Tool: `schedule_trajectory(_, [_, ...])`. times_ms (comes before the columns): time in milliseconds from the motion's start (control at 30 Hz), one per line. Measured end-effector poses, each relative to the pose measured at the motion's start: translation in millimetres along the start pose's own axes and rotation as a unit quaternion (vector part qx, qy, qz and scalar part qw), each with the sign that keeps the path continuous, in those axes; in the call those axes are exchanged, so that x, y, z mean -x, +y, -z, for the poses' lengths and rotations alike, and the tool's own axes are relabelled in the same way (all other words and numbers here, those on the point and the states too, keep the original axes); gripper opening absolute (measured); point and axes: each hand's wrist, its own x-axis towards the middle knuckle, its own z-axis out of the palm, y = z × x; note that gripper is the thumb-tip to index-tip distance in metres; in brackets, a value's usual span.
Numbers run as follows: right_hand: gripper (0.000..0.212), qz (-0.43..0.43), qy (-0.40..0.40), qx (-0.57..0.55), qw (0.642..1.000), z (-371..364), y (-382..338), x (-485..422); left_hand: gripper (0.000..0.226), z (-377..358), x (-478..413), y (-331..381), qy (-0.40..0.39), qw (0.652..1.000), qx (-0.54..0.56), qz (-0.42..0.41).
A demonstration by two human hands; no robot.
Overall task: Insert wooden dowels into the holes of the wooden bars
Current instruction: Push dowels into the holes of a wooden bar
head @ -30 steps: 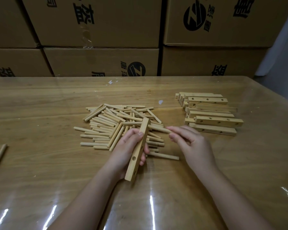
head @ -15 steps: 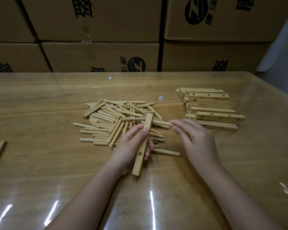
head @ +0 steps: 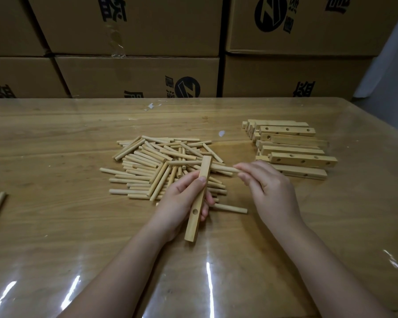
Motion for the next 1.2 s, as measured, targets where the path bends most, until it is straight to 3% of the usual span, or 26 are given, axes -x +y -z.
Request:
schedule_trajectory(500, [0.019,-0.048,-0.05,0.019,0.997,-5.5,1.3,-4.6,0.032,-0.8,-0.3,-2.2,0.005,1.0,-0.005,-0.012])
schedule_trajectory(600, [0.019,-0.033,-0.069,0.056,0.996,-7.4,1.8,-4.1,0.022,-2.6,-0.8,-4.8,0.024,0.999,-0.014,-0.018])
schedule_trajectory(700, [0.017,0.0,-0.08,0.111,0.991,-6.7,2.6,-3.8,0.029,-5.1,-0.7,-5.7,0.028,0.999,-0.037,-0.021])
schedule_trajectory(867, [0.019,0.022,-0.059,0.103,0.993,-11.5,-1.9,-2.0,0.016,-7.0,0.4,-5.1,0.038,0.997,-0.066,-0.026])
schedule_trajectory(1033, [0.016,0.005,-0.026,0.053,0.998,-17.8,-3.1,-5.0,0.029,-9.5,3.5,-3.6,0.034,0.99,-0.118,-0.063])
schedule_trajectory(1200, [0.015,0.01,-0.014,0.049,0.999,-20.1,-3.4,-6.1,0.027,-9.0,3.8,-2.3,0.024,0.991,-0.117,-0.061])
